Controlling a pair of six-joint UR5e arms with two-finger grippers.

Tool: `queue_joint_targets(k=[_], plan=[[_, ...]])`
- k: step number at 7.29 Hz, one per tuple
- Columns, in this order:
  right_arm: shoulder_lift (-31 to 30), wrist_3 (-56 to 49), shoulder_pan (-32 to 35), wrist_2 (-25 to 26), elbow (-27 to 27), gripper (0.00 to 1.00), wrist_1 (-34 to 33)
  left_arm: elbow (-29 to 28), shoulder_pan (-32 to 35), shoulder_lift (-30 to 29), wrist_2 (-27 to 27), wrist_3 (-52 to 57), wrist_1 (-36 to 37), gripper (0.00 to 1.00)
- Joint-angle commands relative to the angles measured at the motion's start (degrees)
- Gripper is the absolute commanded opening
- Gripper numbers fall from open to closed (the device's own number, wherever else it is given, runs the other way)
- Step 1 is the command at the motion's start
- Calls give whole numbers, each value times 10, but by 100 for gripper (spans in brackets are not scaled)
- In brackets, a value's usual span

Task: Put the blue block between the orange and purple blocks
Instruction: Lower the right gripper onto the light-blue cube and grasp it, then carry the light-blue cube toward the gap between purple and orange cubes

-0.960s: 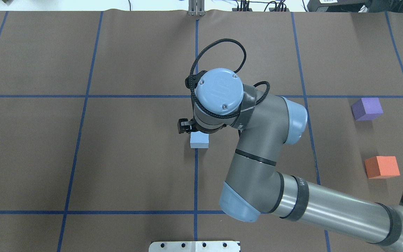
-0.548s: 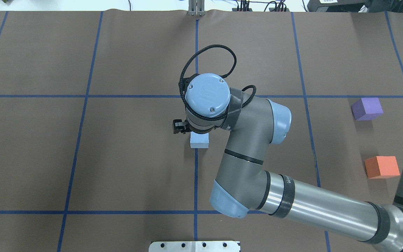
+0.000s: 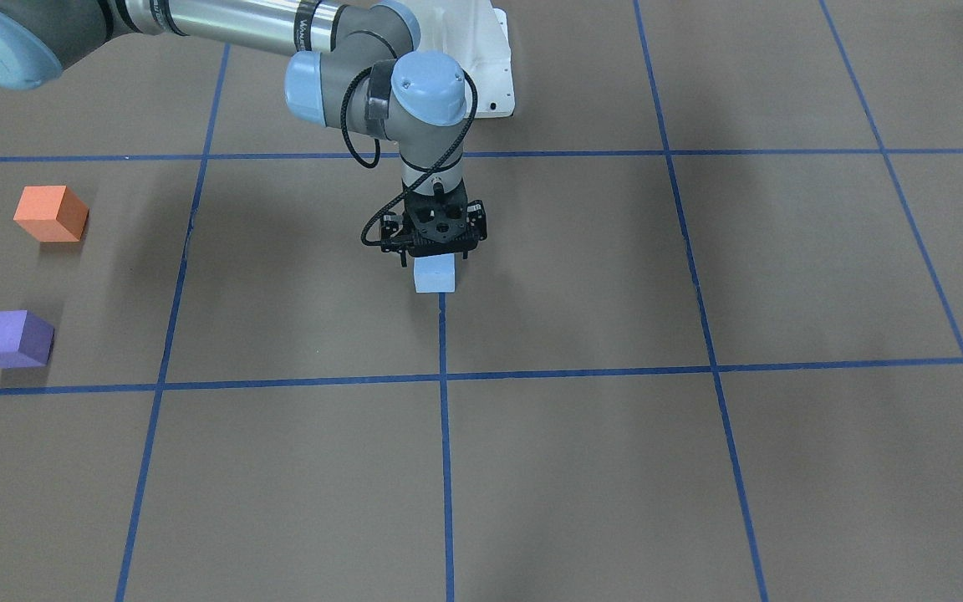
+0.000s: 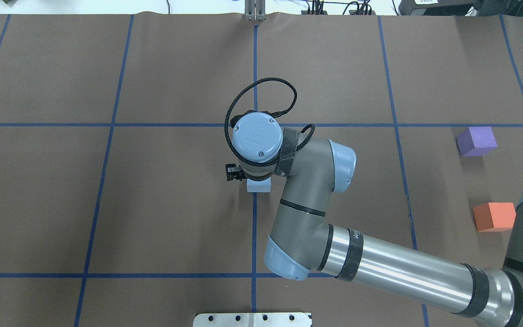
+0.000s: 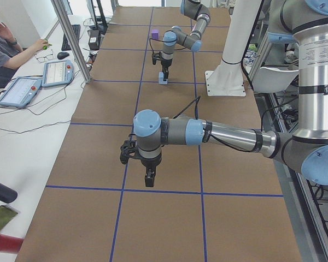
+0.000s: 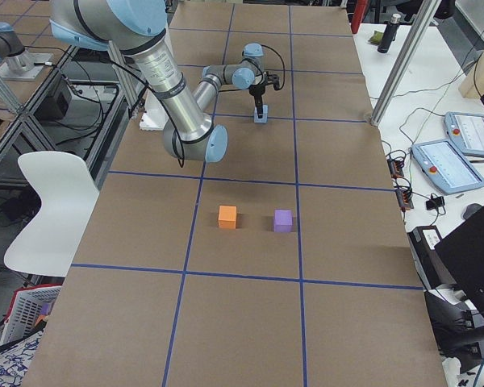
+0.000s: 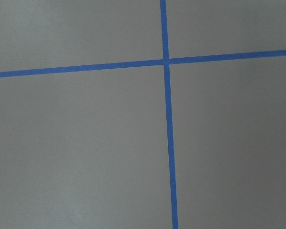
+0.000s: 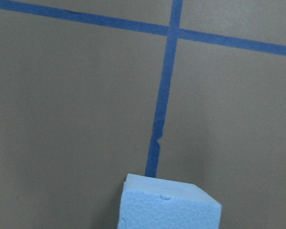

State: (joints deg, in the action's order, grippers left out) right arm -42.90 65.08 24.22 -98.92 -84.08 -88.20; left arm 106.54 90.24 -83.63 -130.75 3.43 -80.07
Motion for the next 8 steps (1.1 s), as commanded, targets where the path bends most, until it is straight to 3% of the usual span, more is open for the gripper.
queue_joint_targets(k=[1,2,3,5,7,8], plan=[[-1,11,-6,3,35,65,46,-1,0,0,0,0,0,100],[-1,4,-2,1,27,32,44,-2,0,0,-1,0,0,100],[-3,3,7,-2,8,14,37,-2,0,0,0,0,0,100],[-23,-7,32,-20,-94,11,-50,-4,0,0,-1,-1,0,100],[-87,-55,77,-59,-198,11,-87,-4,-1,4,-1,1,-7,100],[-124,-97,120,-96,-232,11,-94,-3,0,16,-4,0,-44,100]])
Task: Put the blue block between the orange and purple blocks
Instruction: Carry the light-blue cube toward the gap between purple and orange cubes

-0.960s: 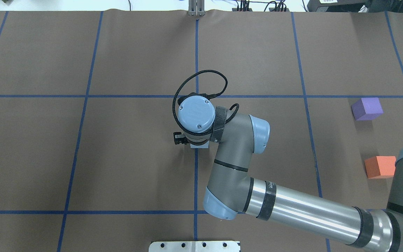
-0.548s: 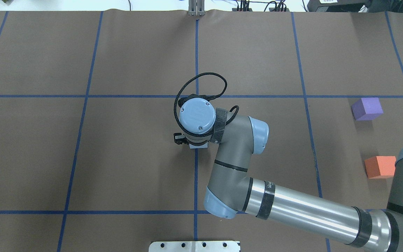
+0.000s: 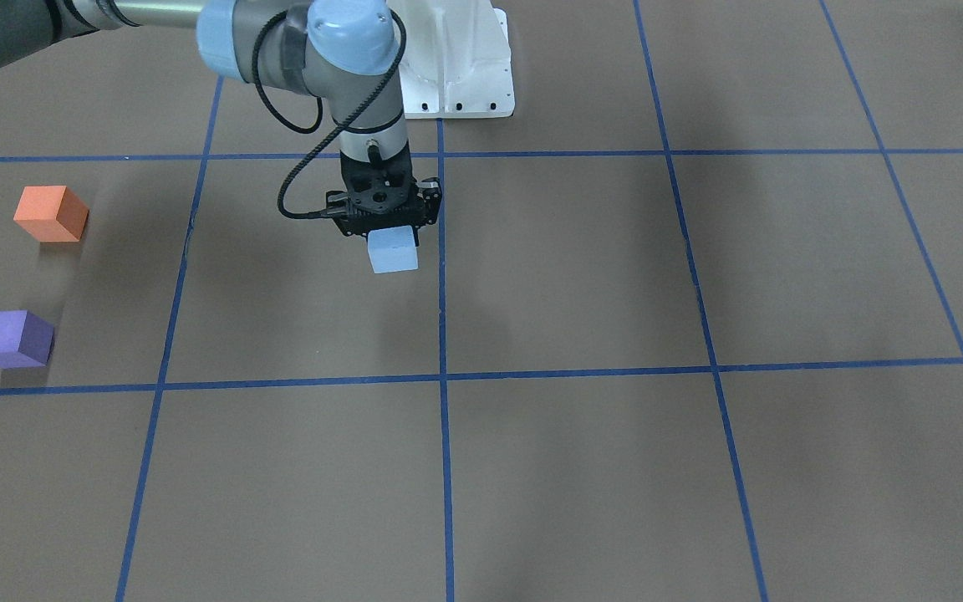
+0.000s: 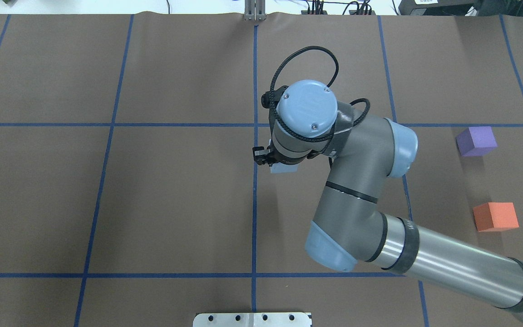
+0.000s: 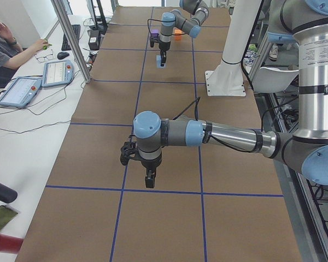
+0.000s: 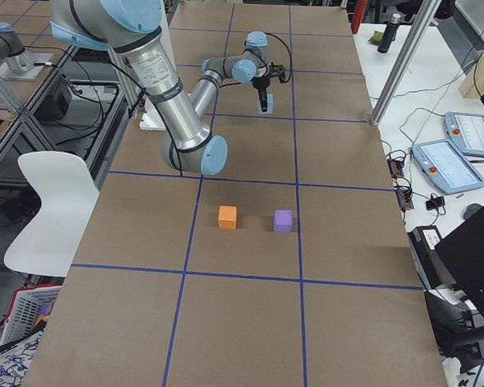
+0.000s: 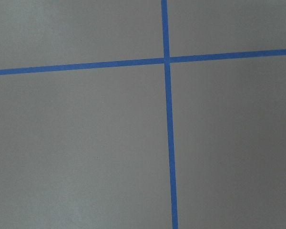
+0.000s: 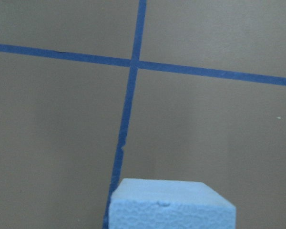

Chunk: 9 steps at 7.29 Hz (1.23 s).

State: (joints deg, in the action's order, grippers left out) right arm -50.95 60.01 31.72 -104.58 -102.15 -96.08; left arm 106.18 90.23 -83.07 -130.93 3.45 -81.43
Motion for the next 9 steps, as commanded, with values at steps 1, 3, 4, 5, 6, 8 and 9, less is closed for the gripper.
queue_joint_targets(k=[1,3,4,5,6,8,9], plan=[[-78,-99,98,-79,-79,11,-18,0,0,29,-32,-5,-68,100],[-210,-209,169,-134,-145,12,-9,0,0,32,-65,-6,-71,100],[-260,-216,204,-151,-153,13,-4,0,-1,32,-65,-7,-71,100],[-321,-237,230,-168,-148,14,48,0,-1,32,-64,-7,-71,100],[-372,-236,250,-191,-137,16,122,0,-1,31,-64,-7,-71,100],[-471,-234,260,-202,-108,16,220,0,-1,31,-64,-8,-71,100],[-494,-226,260,-201,-69,17,301,0,-1,31,-65,-7,-71,100]])
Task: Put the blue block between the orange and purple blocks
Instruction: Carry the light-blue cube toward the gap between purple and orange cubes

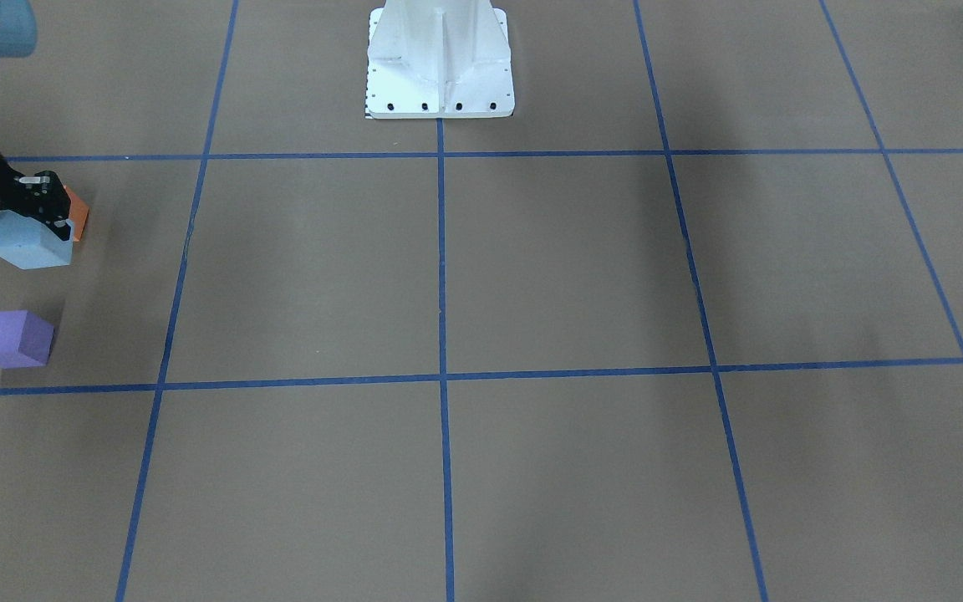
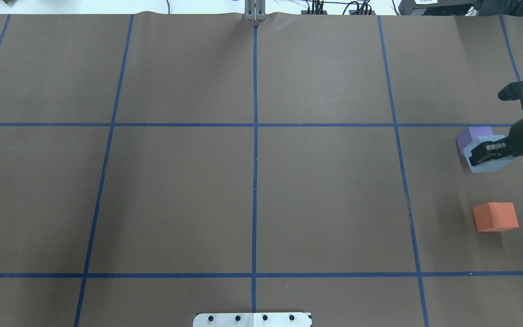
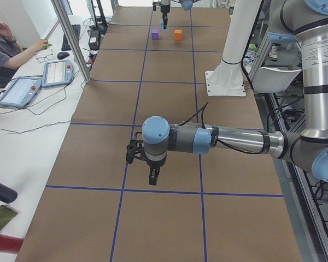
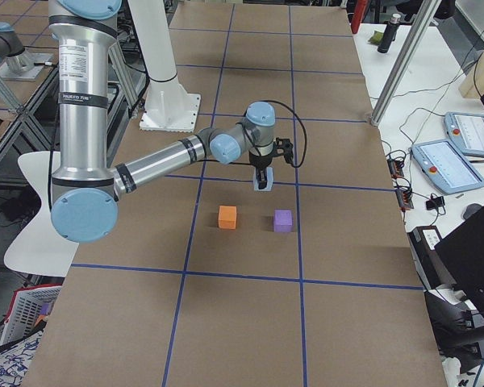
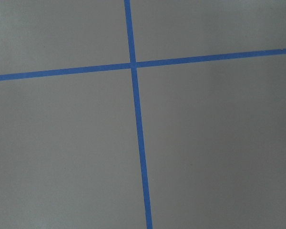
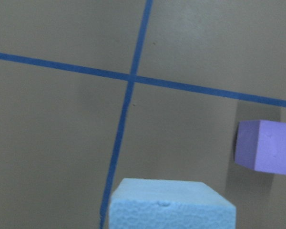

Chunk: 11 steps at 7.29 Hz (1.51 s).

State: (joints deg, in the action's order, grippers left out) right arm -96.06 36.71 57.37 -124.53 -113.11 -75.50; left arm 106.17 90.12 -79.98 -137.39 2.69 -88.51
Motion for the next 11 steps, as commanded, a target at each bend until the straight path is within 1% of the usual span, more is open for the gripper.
queue_joint_targets(k=[1,2,3,4,5,6,7,8,9,10,11], plan=[[-40,62,2,0,80,17,158,0,0,-1,0,0,0,100],[-38,91,1,6,123,17,217,0,0,0,0,0,0,100],[-35,105,-1,9,158,17,257,0,0,-1,0,0,0,100],[-34,134,-15,29,162,18,267,0,0,0,-1,0,0,100],[-34,156,-53,76,163,25,267,0,0,-1,0,0,0,100],[-34,172,-81,109,163,38,268,0,0,-1,0,0,0,100],[-37,166,-82,111,161,71,279,0,0,-1,1,0,0,100],[-40,156,-82,112,162,99,292,0,0,-1,0,0,0,100],[-41,146,-81,111,157,99,291,0,0,-1,0,0,0,100],[-44,129,-73,96,138,99,282,0,0,-1,0,0,0,100],[-44,97,-28,36,124,99,251,0,0,-1,0,0,0,100]])
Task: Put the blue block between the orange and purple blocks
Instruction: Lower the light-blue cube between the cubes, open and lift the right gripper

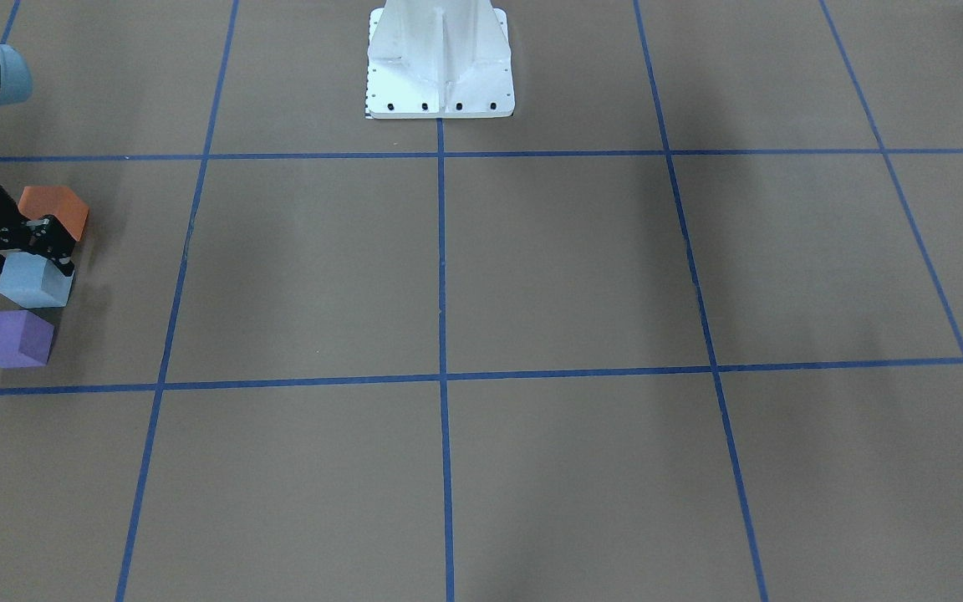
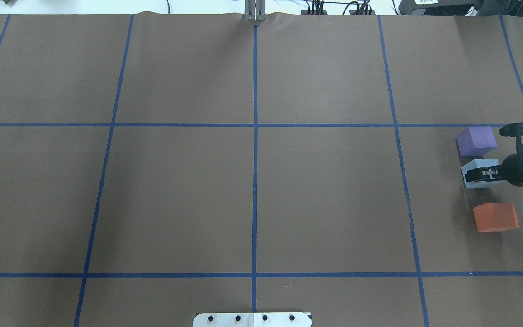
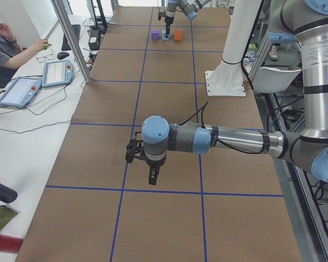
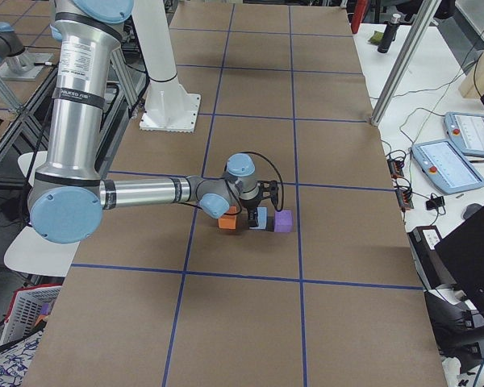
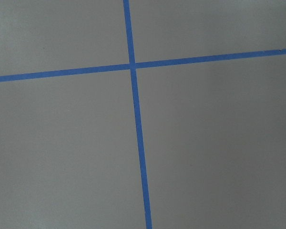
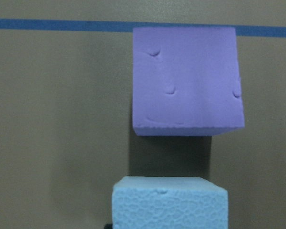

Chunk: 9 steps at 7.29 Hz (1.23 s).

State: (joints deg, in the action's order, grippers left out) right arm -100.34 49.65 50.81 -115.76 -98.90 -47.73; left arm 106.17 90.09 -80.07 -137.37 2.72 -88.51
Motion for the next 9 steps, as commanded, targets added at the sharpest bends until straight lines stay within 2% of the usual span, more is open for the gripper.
queue_joint_targets(k=[1,2,4,5,6,9], plan=[[-2,-115,105,-111,-26,100,-67,0,0,0,0,0,0,100],[-1,-214,163,-138,-41,100,-139,1,0,0,0,0,0,100],[5,-451,301,-171,-95,100,-362,1,0,0,-1,1,0,100],[1,-580,340,-176,-87,100,-442,1,0,1,-2,3,0,100],[-6,-596,370,-180,-86,100,-448,-2,0,1,-1,3,0,100],[-26,-592,373,-177,-82,100,-441,4,1,-3,-1,8,-1,100]])
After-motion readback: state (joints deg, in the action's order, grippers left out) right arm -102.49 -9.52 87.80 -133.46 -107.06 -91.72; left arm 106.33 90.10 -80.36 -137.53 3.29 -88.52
